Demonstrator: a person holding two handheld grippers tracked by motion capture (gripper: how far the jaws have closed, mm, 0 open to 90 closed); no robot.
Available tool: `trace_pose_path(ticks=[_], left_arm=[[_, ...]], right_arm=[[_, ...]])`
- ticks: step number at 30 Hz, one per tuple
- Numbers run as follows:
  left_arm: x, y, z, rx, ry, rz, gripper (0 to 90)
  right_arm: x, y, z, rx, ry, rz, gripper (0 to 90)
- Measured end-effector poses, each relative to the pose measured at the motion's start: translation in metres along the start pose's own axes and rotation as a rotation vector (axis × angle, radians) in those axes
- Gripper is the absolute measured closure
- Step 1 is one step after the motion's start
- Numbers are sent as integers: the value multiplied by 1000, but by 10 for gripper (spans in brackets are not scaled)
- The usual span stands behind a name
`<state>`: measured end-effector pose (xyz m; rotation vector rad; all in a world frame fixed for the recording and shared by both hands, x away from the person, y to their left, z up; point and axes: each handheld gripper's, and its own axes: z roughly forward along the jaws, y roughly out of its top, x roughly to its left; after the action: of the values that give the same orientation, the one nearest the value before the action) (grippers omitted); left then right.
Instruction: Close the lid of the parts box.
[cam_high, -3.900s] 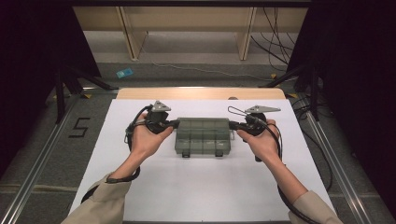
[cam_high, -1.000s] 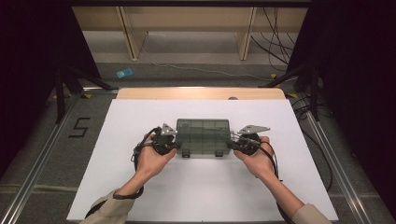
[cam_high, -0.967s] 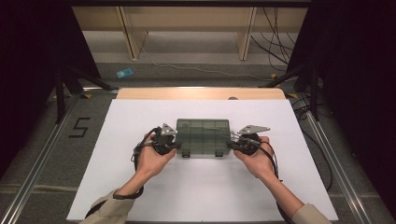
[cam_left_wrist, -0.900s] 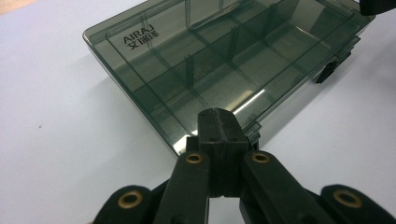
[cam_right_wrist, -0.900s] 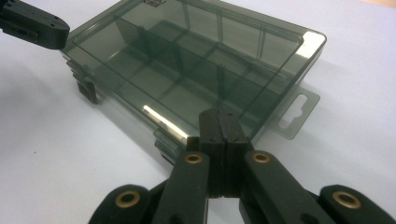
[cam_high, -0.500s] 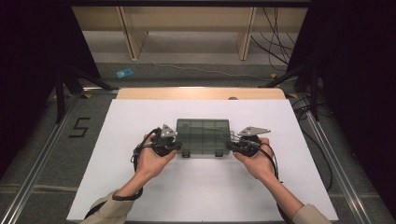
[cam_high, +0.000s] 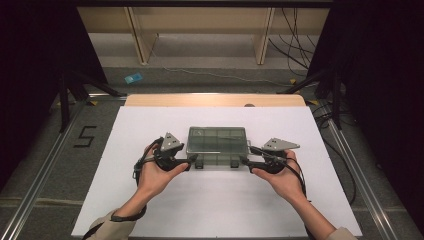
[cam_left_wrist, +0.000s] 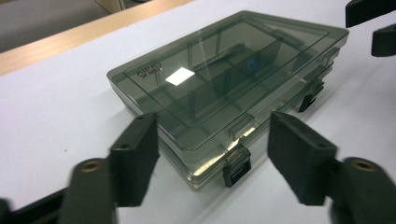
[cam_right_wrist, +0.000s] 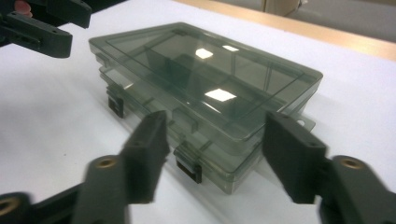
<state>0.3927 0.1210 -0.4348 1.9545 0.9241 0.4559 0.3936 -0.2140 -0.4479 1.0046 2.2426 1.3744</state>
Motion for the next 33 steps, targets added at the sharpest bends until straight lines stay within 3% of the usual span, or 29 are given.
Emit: trace_pose_path(ticks=[3, 4, 5, 7, 9, 15, 16, 29, 31, 33], left_arm=[[-1, -2, -5, -15, 1, 3, 220], [0, -2, -7, -6, 1, 23, 197], [-1, -4, -8, -22, -4, 9, 178], [-1, -5, -11, -21, 5, 30, 154], [-3, -7, -14, -36, 1, 25, 142], [-5, -15, -21, -39, 21, 24, 78], [-4, -15, -23, -29, 17, 40, 69], [0, -30, -43, -68, 27, 8, 32], [1, -31, -46, -69, 29, 8, 32], [0, -34, -47, -72, 25, -6, 33]], right_arm=[[1, -2, -6, -10, -9, -22, 288], [2, -2, -8, -16, -8, -28, 266], [2, -2, -10, -17, -9, -32, 247], [2, -3, -15, -23, -6, -37, 223], [2, -4, -18, -35, -3, -40, 207], [2, -7, -27, -50, -1, -54, 186], [2, -7, -28, -51, -4, -54, 185], [5, -14, -42, -82, -14, -59, 177], [6, -15, -46, -52, -12, -59, 176], [6, -17, -45, -87, 4, -53, 176]])
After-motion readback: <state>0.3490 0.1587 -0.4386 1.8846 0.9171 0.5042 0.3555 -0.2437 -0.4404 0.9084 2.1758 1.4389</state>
